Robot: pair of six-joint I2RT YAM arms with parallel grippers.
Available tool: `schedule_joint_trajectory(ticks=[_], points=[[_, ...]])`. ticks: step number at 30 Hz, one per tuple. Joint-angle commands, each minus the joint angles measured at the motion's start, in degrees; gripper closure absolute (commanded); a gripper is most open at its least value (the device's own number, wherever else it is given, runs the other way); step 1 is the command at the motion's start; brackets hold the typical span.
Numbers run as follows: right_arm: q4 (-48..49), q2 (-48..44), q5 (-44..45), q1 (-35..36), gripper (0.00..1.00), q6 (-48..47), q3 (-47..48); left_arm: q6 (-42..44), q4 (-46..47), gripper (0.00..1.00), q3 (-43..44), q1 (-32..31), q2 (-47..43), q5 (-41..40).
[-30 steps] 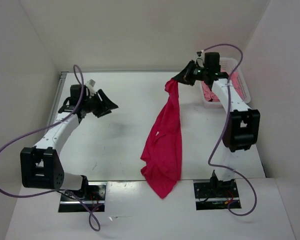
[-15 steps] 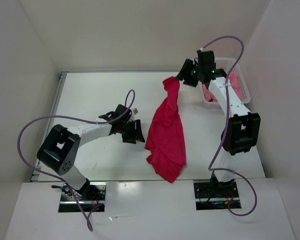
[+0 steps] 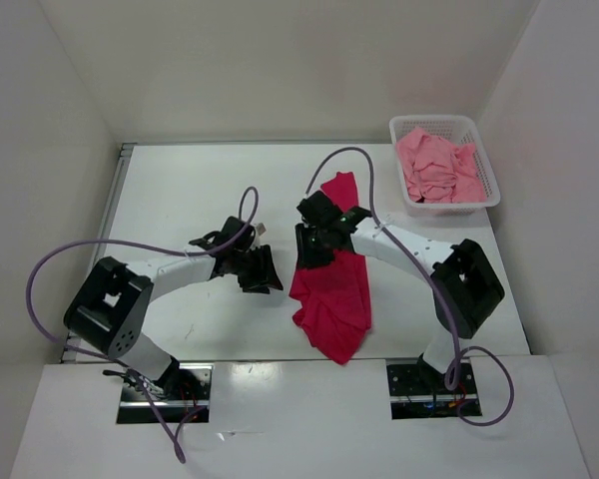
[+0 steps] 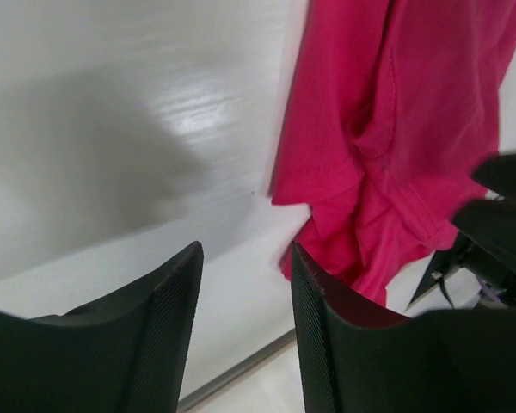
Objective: Fold and stack the t-shirts
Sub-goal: Move the tshirt to the center of the board
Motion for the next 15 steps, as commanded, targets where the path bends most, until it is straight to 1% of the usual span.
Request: schedule_joint_trajectory(ticks=[1,3,4,5,6,7,8,10,12,15], points=[[3.58,-0.51,3.0,-0.04,0.63,1.83,-2.09,-3.23,0.47,0.48,-2.06,2.29,-6.68,0.01],[3.58,0.11,3.61,1.02,0.61,1.83,-2.09,-5.33,-0.05,0.48,-4.43,5.54,-9.84,0.01],[3.58,0.72,3.61,1.72,0.59,1.83,-2.7,-6.12,-0.05,0.48,-5.49,6.85,-13.34,0.01],[3.58,0.72,4.92,1.72,0.57,1.83,-2.7,-6.74,-0.05,0.48,-6.45,9.22,-15.03,0.01],[3.58,0.72,6.15,1.72,0.56,1.83,-3.66,-7.27,0.56,0.48,-7.86,10.28,-17.66,0.88],[3.58,0.72,6.68,1.72,0.55,1.83,-4.37,-7.28,0.56,0.48,-7.87,11.16,-18.38,1.5],[4.1,0.72,7.21,1.72,0.52,1.83,-4.37,-7.28,-0.48,0.48,-7.87,11.7,-18.39,2.02],[4.81,1.42,7.22,1.72,0.51,1.83,-4.9,-6.66,-0.49,0.48,-7.87,11.7,-18.39,2.64],[4.81,3.96,5.82,2.33,0.51,1.83,-4.9,-6.14,0.2,0.48,-8.39,11.7,-17.69,4.13],[4.29,5.29,6.78,2.34,0.51,1.3,-4.37,-5.61,0.21,0.48,-8.4,11.7,-16.54,4.75]])
